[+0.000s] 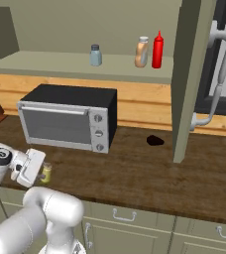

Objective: Put the shaker and condiment bottle from the counter next to their counterparts in the cabinet.

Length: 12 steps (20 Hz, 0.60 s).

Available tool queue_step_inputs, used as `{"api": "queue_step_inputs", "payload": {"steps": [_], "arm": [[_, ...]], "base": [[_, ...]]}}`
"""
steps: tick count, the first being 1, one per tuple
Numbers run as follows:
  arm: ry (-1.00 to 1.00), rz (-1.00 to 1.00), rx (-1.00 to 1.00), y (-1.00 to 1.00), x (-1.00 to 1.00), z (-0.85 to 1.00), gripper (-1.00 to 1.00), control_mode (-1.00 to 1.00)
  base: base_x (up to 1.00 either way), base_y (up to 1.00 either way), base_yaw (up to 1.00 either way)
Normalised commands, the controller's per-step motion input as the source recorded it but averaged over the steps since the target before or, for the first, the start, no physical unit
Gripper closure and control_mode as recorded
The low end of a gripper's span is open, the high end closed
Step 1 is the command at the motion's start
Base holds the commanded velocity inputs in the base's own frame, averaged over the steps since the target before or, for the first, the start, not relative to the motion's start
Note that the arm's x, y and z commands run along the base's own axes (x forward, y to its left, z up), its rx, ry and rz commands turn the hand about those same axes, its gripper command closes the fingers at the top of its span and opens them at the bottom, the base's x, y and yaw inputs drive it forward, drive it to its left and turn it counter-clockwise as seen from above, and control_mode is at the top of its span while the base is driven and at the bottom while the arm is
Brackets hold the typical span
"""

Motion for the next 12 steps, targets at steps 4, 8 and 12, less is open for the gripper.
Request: {"api": "queue_step_inputs", "payload": {"steps": [4, 8, 12], "arm": [[-0.14, 0.33, 0.0, -0.24, -0.68, 0.82, 1.0, -1.0], [-0.05, 0.27, 0.0, -0.32, -0.51, 0.89, 1.0, -1.0], [-0.05, 0.23, 0.0, -0.42, -0.36, 0.83, 1.0, -1.0]], "base": [[0.0, 0.0, 0.0], [0.0, 0.0, 0.0], [0.0, 0.0, 0.0]]}}
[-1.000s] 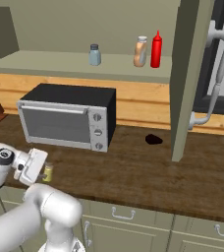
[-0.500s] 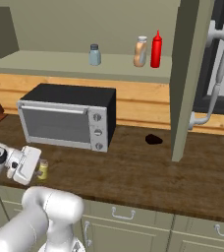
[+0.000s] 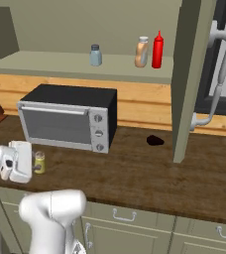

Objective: Put the shaker and condiment bottle from the counter next to their counterparts in the cabinet.

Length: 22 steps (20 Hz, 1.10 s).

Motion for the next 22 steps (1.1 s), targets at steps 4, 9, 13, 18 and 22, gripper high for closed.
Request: {"api": "queue_step_inputs", "payload": {"steps": [4, 9, 13, 18, 22], "arm": [[-0.17, 0.2, 0.0, -0.35, -0.36, 0.82, 1.0, -1.0], [-0.19, 0.22, 0.0, -0.15, -0.54, 0.8, 1.0, -1.0], [-0.12, 0.2, 0.0, -0.03, -0.61, 0.93, 1.0, -1.0], [-0.06, 0.16, 0.0, 0.0, -0.48, 0.95, 1.0, -1.0], [-0.03, 0.13, 0.0, -0.15, -0.13, 0.79, 1.0, -1.0]], "base": [[0.0, 0.0, 0.0], [0.0, 0.0, 0.0], [0.0, 0.0, 0.0], [0.0, 0.0, 0.0], [0.0, 0.0, 0.0]]}}
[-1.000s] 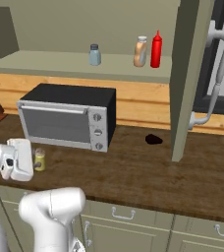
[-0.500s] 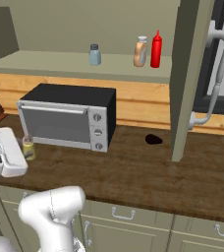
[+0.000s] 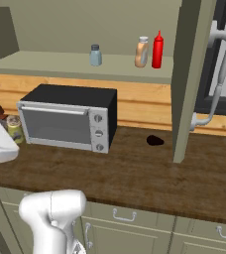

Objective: Put the shaker and condiment bottle from the counter next to their counterparts in the cabinet.

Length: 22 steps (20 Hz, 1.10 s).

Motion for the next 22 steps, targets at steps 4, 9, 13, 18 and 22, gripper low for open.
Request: {"api": "queue_step_inputs", "payload": {"steps": [4, 9, 13, 18, 22], "arm": [[0.0, 0.11, 0.0, -0.23, 0.0, 0.74, 1.0, -1.0], [-0.01, 0.09, 0.0, -0.21, 0.0, 0.75, 1.0, -1.0], [0.0, 0.08, 0.0, -0.08, 0.0, 0.69, 1.0, -1.0], [0.0, 0.07, -0.01, -0.01, 0.0, 0.53, 1.0, -1.0], [0.0, 0.04, -0.05, 0.0, 0.06, 0.23, 1.0, -1.0]], "base": [[0.0, 0.0, 0.0], [0.0, 0.0, 0.0], [0.0, 0.0, 0.0], [0.0, 0.0, 0.0], [0.0, 0.0, 0.0]]}}
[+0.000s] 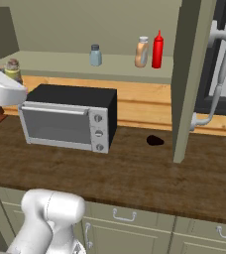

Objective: Put the shaker and condiment bottle from the counter next to their counterparts in the cabinet.

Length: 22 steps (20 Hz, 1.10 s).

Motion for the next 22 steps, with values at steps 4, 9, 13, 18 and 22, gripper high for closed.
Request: {"api": "queue_step_inputs", "payload": {"steps": [4, 9, 13, 18, 22], "arm": [[0.0, 0.08, -0.08, 0.0, 0.09, 0.08, 1.0, -1.0], [0.0, 0.31, -0.12, -0.09, 0.22, -0.09, 1.0, -1.0], [0.0, 0.16, -0.11, -0.04, 0.35, 0.02, 1.0, -1.0], [0.0, 0.05, -0.06, 0.0, 0.2, 0.09, 1.0, -1.0], [-0.04, 0.0, -0.12, 0.0, 0.27, 0.0, 1.0, -1.0]], "base": [[0.0, 0.0, 0.0], [0.0, 0.0, 0.0], [0.0, 0.0, 0.0], [0.0, 0.0, 0.0], [0.0, 0.0, 0.0]]}}
